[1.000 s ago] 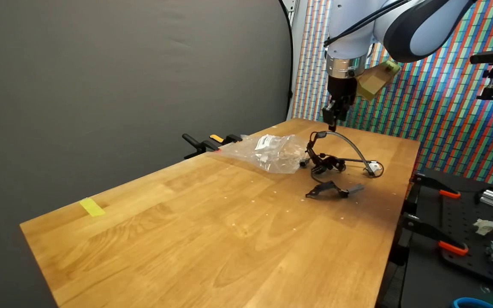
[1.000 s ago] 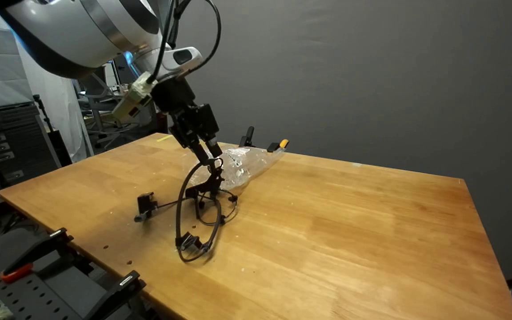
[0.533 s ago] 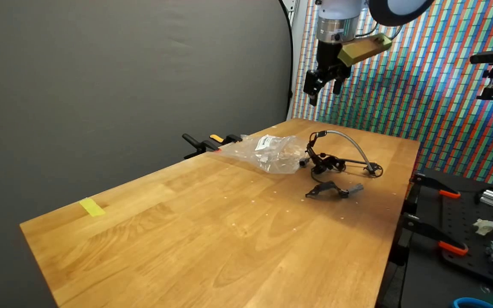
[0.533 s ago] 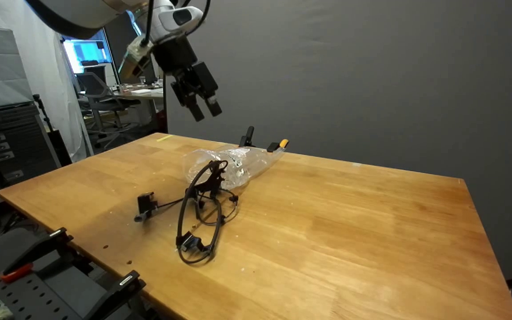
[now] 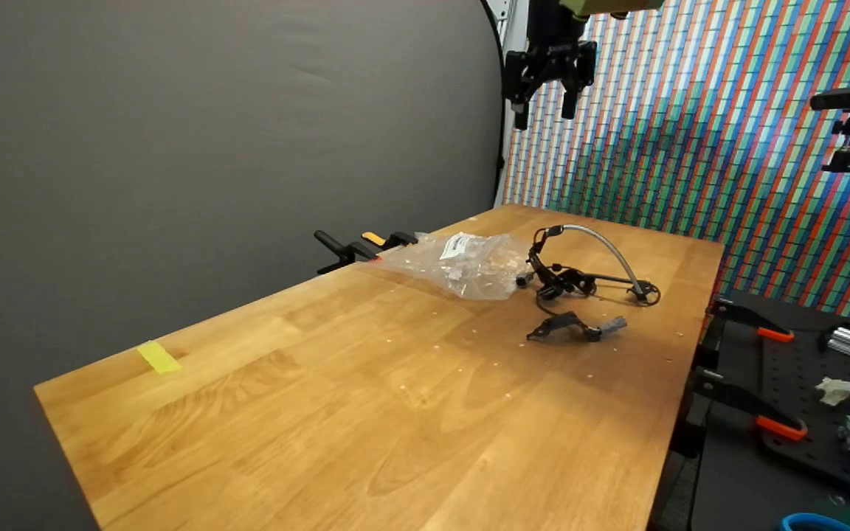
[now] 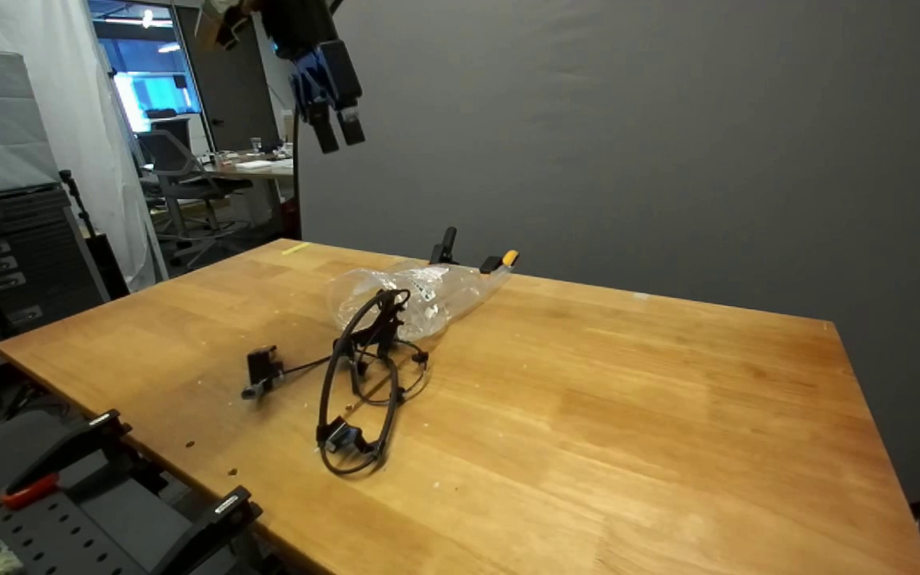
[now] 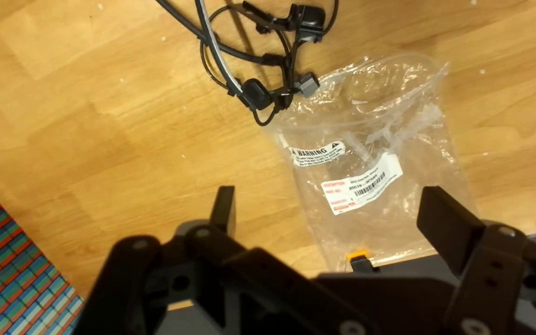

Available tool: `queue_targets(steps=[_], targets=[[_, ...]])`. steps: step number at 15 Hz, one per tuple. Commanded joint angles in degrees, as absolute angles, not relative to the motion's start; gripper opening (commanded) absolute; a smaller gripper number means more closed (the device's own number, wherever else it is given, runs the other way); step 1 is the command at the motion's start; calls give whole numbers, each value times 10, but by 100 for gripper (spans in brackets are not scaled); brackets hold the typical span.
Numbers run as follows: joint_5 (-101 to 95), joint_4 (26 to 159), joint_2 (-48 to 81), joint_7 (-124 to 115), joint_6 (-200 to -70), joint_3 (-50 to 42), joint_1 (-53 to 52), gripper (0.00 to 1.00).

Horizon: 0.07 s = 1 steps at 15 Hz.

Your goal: Remove the stethoscope from the plastic

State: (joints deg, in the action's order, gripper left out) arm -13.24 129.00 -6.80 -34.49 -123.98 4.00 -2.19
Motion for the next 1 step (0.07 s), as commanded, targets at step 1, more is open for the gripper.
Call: queue_targets(steps=[1], targets=[[-128, 1287, -68, -342, -1236, 44, -18, 100]])
